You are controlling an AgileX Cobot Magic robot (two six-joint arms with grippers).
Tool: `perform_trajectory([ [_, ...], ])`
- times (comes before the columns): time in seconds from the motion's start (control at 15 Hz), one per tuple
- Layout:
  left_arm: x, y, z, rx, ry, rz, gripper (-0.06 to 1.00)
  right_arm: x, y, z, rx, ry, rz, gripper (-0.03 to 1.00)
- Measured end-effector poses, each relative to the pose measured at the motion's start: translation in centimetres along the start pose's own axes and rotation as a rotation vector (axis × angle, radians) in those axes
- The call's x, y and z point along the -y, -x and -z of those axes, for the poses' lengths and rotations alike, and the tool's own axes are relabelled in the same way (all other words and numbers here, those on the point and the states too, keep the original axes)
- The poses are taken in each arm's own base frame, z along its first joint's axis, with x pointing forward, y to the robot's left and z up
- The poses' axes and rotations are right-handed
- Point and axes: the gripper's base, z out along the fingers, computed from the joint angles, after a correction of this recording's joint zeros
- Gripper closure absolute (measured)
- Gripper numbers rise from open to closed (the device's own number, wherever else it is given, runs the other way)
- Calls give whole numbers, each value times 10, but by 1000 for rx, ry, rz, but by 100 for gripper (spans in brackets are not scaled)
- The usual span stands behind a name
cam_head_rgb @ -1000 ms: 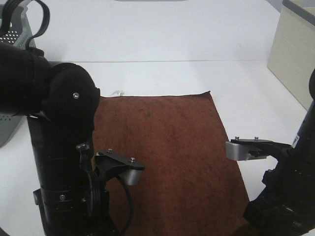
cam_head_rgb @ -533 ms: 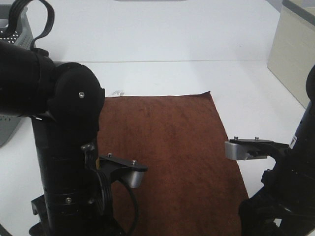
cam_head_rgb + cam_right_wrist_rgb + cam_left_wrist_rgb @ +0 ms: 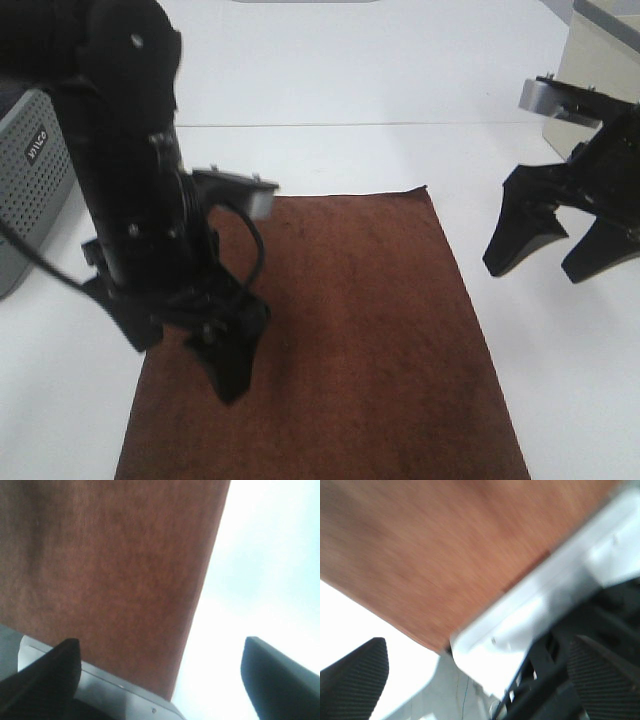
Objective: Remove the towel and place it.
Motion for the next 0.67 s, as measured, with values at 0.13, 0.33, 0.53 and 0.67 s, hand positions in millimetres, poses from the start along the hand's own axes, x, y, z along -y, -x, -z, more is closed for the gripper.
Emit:
perform_trajectory([
  [0.13, -54, 25, 20, 128, 2, 126, 5, 4, 31, 4, 59, -8, -28, 10],
  [0.33, -129, 53, 39, 273, 16, 289, 4, 10, 69, 6, 175, -64, -45, 9],
  [0.53, -178, 73, 37, 353, 41, 336, 4, 13, 81, 6, 223, -91, 0, 9],
  [0.67, -191, 84, 28, 373, 56, 322, 4, 19, 104, -8, 184, -89, 44, 9],
])
